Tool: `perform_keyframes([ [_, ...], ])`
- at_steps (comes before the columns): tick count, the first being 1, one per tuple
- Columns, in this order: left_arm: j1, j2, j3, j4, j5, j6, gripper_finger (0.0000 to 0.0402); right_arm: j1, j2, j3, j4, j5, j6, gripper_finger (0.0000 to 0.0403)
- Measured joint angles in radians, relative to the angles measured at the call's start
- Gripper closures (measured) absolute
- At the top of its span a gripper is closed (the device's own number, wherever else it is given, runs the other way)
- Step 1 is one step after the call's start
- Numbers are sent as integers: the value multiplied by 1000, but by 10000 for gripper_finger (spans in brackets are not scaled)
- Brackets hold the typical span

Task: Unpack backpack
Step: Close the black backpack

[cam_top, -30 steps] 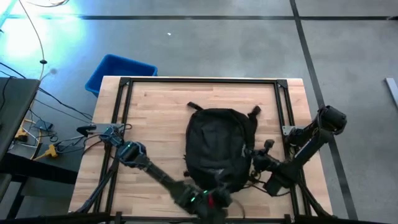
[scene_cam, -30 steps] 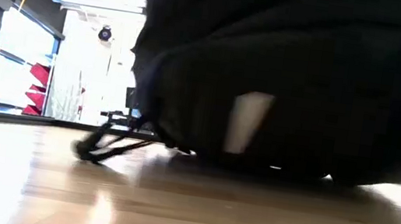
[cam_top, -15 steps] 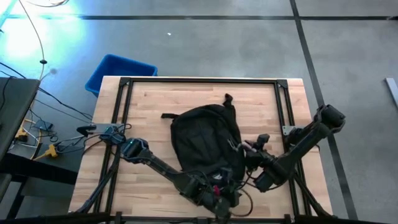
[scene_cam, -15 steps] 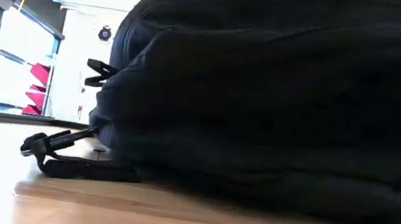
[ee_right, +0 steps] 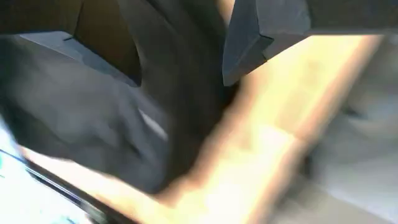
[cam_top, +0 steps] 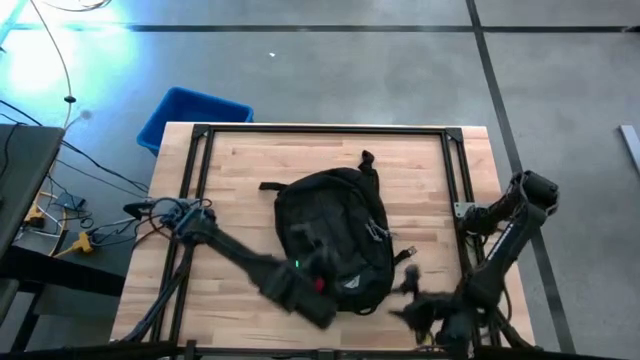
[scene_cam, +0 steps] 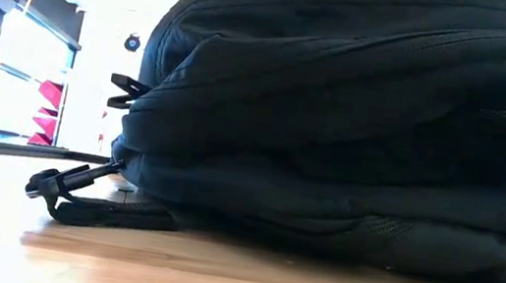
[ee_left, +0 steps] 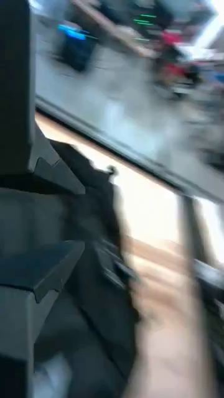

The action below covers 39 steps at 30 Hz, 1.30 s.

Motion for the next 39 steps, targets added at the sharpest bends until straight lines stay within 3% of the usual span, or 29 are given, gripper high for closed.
perform_keyframes([
  [2,54,6,-35,-110,39,-131,315,-41,0,-66,262,-81,-142,199],
  [5,130,-1,-137,-57,68,-86,329,-131,0,-142,516,-179,-245,205],
  [7,180,-3,-200,-32,81,-105,336,-204,0,-184,597,-287,-235,208],
  [10,249,-6,-313,-57,178,-170,343,-306,3,-242,578,-468,-160,212],
  [14,314,-3,-469,-29,331,-238,348,-376,2,-307,429,-506,-26,222],
  [18,324,-3,-574,71,437,-234,349,-395,-4,-327,164,-441,158,239],
  [21,298,-11,-567,190,454,-183,349,-381,-8,-314,-95,-409,339,253],
  [25,251,-2,-456,345,466,-85,349,-325,-2,-275,-452,-398,570,267],
  [33,154,-2,-294,673,446,193,349,-135,4,-100,-950,-436,984,269],
  [35,134,-2,-264,664,414,223,349,-96,4,-61,-999,-407,1030,269],
  [39,118,-5,-236,510,224,185,354,-44,3,-12,-933,-279,985,269],
])
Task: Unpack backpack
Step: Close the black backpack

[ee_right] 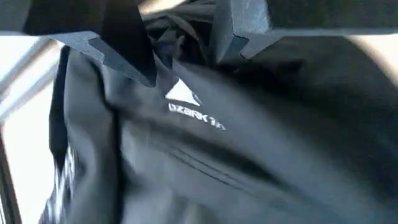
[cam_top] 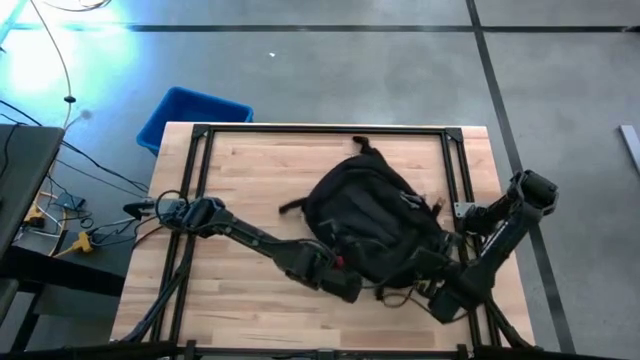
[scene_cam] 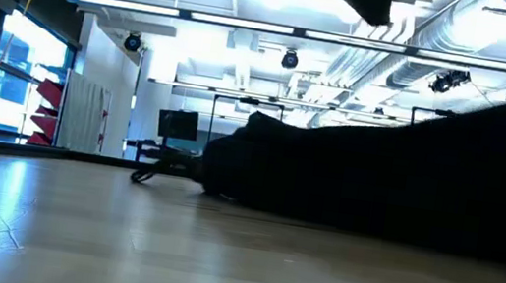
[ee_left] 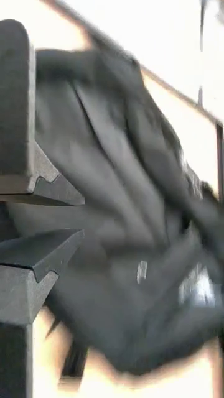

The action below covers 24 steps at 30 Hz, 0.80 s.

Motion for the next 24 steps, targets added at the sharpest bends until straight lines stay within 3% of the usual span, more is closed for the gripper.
perform_keyframes([
  [4,41,2,-15,-185,-53,-130,362,12,0,27,175,87,-162,270],
  [9,107,3,-115,-171,-18,-178,369,14,-1,58,356,129,-340,270],
  [14,150,4,-224,22,313,-144,377,10,-2,46,392,77,-380,270],
  [18,128,3,-254,246,547,-115,386,11,-3,-5,270,26,-251,270],
  [24,79,3,-254,677,743,58,396,11,-3,-68,-9,-8,13,269],
])
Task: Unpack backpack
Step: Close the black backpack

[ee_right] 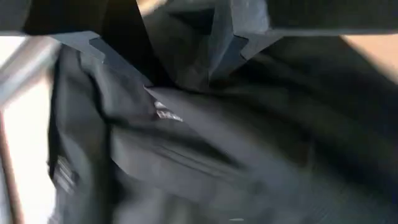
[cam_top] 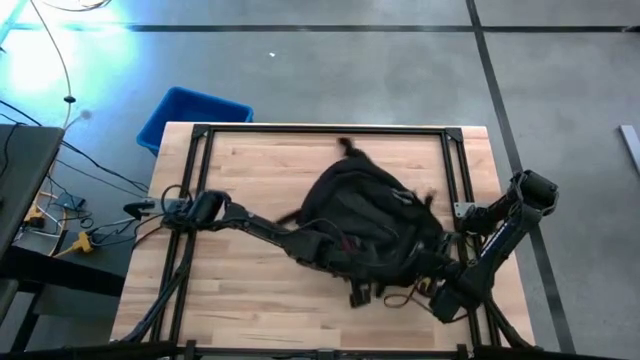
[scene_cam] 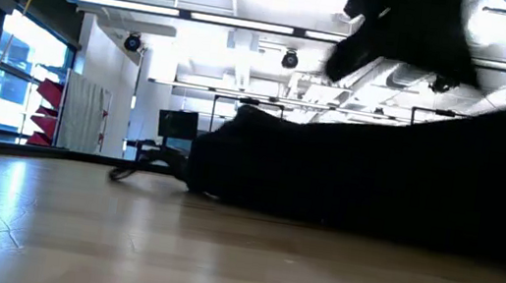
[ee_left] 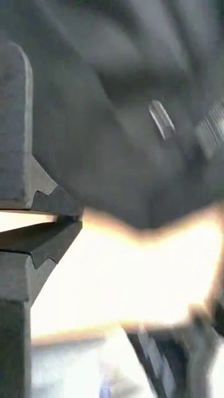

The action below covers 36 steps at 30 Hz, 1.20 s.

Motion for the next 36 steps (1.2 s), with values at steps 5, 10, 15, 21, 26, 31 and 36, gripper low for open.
perform_keyframes([
  [5,-33,-9,49,117,7,109,399,11,0,56,-161,-7,89,269],
  [10,-66,-12,179,-138,-215,158,399,53,0,143,-114,120,41,269],
  [15,-88,-12,261,-535,-640,46,399,79,0,178,35,239,-90,269],
  [21,-30,-5,265,-867,-652,-234,399,-46,0,117,108,223,-235,276],
  [26,15,-2,205,-966,-648,-328,399,-205,0,31,192,182,-359,288],
  [31,63,-2,92,-904,-536,-343,399,-322,0,-104,377,34,-484,295],
  [36,67,-3,-2,-659,-376,-250,399,-321,-4,-210,409,-39,-420,296],
])
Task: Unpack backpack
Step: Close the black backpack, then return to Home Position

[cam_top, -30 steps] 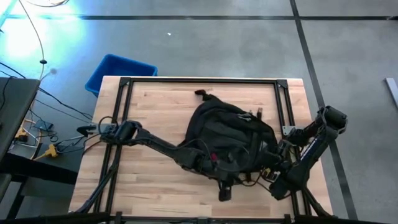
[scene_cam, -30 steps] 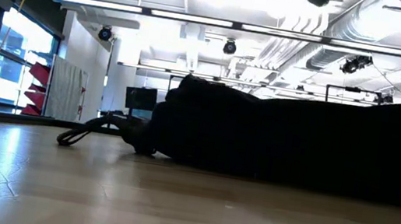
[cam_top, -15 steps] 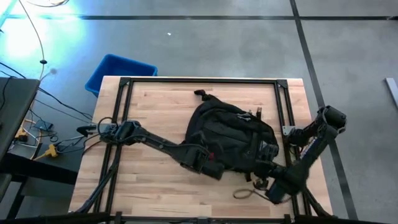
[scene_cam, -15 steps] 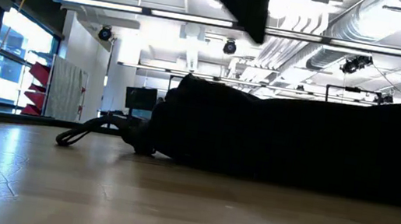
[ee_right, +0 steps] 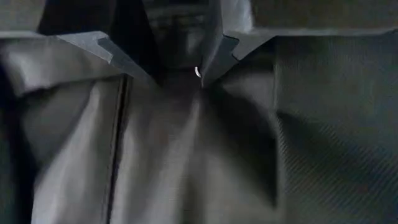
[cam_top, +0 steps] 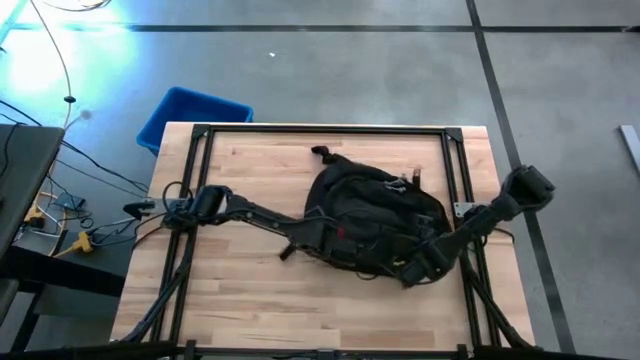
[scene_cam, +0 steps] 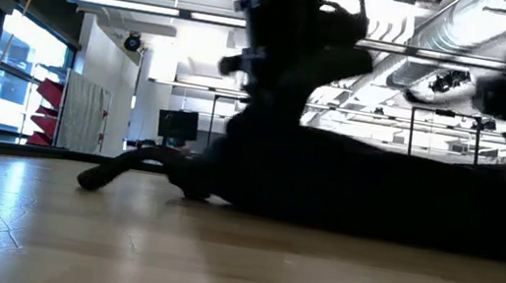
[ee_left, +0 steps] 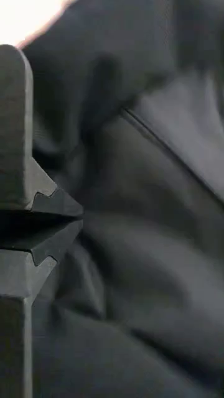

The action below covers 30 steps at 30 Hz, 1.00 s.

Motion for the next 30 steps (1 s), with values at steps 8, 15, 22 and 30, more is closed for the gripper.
perform_keyframes([
  [8,-17,1,-15,345,176,136,399,100,4,-3,-194,-107,205,296],
  [15,-28,-2,-15,360,185,163,399,142,5,55,-248,-93,205,296],
  [22,-59,-32,92,299,181,243,399,218,-16,234,-405,102,219,296],
  [30,-84,-216,107,182,-37,355,399,281,-390,255,-423,249,192,306],
])
